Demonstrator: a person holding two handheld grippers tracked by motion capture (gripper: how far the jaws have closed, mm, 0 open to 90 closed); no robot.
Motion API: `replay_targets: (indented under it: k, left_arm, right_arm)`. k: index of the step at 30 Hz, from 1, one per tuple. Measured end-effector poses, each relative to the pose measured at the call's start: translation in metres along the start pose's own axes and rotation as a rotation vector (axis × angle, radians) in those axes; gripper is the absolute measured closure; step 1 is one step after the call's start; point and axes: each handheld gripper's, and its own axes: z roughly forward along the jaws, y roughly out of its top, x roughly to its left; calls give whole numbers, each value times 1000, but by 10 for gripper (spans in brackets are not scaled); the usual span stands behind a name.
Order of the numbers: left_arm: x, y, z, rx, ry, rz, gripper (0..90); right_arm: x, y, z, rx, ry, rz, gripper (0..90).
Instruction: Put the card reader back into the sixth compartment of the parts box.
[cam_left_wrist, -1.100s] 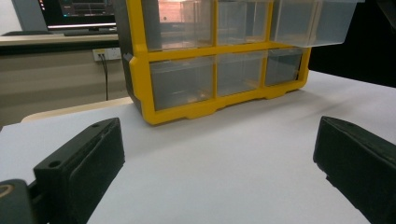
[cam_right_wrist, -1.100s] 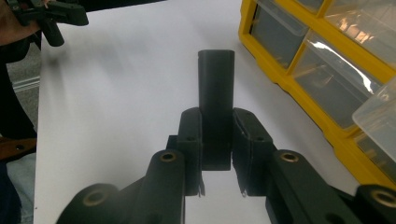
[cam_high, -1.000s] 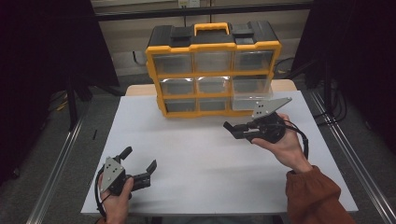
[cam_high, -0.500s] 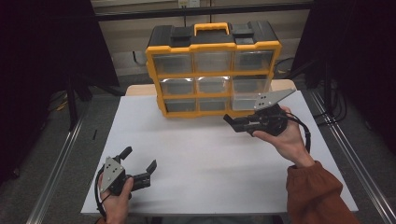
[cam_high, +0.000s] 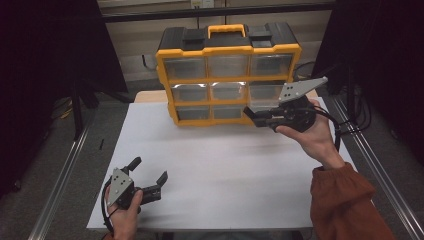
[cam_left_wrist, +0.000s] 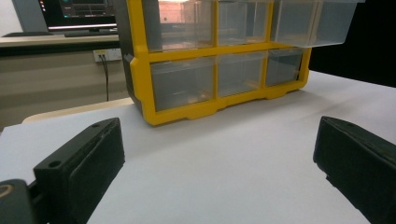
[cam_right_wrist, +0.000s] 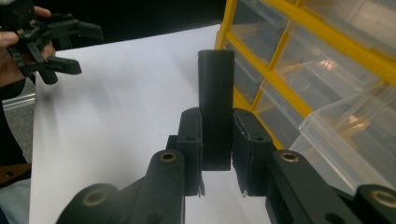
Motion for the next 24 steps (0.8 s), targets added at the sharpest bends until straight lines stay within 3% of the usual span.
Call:
replay_targets:
  k: [24]
  left_arm:
    - [0,0,0,5,1,0,20]
  right_arm:
    - [-25,32,-24,55,-86,2,738]
